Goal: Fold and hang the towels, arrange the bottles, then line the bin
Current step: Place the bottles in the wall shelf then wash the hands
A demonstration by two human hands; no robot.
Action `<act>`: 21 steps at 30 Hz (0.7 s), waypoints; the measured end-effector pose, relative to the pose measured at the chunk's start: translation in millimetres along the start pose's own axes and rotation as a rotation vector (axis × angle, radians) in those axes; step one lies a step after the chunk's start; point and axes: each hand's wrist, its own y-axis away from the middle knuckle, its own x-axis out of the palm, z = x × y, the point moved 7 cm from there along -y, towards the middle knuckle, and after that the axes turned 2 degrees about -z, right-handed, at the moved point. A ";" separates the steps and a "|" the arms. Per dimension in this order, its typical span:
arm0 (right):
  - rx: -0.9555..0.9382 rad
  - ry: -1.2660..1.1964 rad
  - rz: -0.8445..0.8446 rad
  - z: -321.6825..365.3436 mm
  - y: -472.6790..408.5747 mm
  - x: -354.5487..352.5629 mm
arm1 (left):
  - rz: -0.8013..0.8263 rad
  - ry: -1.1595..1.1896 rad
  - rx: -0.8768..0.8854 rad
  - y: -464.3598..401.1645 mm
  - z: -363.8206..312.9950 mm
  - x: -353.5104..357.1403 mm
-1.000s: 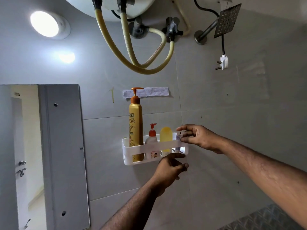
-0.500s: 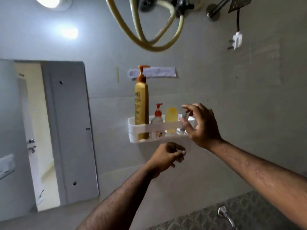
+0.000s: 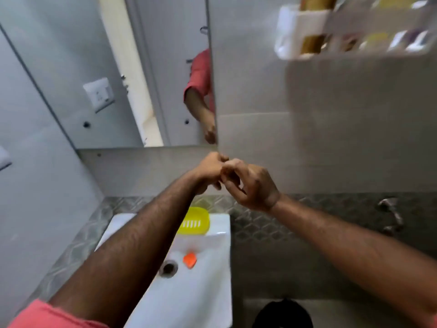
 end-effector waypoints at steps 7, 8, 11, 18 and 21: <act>0.253 -0.217 0.507 21.7 99.4 161.7 | 0.484 -0.126 -0.563 65.6 185.2 12.3; 0.293 -0.169 0.609 23.7 114.0 187.5 | 0.499 -0.126 -0.638 75.5 213.2 9.9; 0.450 -0.024 0.852 16.2 157.0 248.8 | 0.528 -0.081 -0.753 94.5 271.4 10.3; 0.426 0.269 1.196 7.2 213.4 334.0 | 0.434 0.042 -0.733 73.7 304.6 31.9; 0.386 0.310 1.186 4.7 214.3 351.2 | 0.257 0.101 -0.756 62.6 314.6 35.7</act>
